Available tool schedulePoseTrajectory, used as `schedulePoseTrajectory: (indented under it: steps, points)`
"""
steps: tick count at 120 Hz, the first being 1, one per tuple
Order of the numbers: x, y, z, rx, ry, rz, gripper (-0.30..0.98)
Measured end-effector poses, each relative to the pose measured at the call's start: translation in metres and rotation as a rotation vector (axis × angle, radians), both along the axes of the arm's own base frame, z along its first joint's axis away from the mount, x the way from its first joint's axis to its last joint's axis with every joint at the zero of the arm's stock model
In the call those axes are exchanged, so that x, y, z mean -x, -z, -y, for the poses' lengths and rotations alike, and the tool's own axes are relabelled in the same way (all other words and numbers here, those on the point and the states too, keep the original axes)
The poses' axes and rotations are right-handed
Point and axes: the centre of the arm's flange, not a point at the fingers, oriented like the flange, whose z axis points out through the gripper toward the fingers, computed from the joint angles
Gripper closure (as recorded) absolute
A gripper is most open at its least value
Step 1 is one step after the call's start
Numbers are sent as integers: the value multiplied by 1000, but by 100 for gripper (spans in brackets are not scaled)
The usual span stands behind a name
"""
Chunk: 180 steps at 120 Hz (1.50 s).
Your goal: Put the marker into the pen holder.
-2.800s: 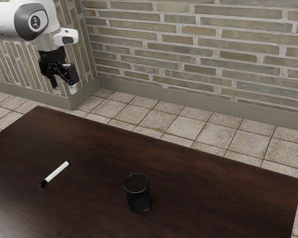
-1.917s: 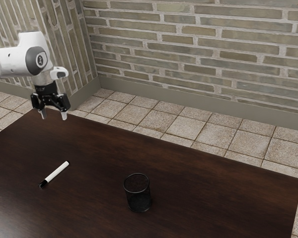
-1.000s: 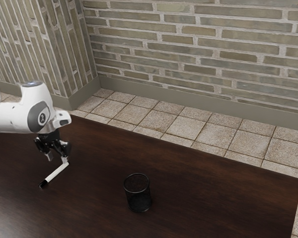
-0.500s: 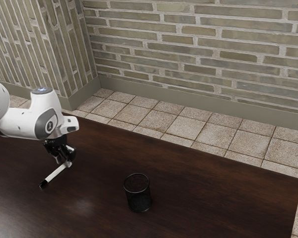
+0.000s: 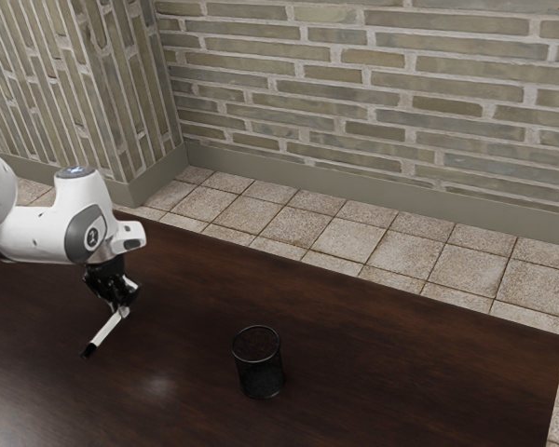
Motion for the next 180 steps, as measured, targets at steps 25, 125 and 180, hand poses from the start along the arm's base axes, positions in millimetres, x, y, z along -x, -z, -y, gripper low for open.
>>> schedulePoseTrajectory:
  steps: [25,125,180]
  points:
    - [-5,-81,27,17,35,49,77]
    - [-69,-167,335,170,465,102,75]
    - [-42,-123,335,205,443,0,45]
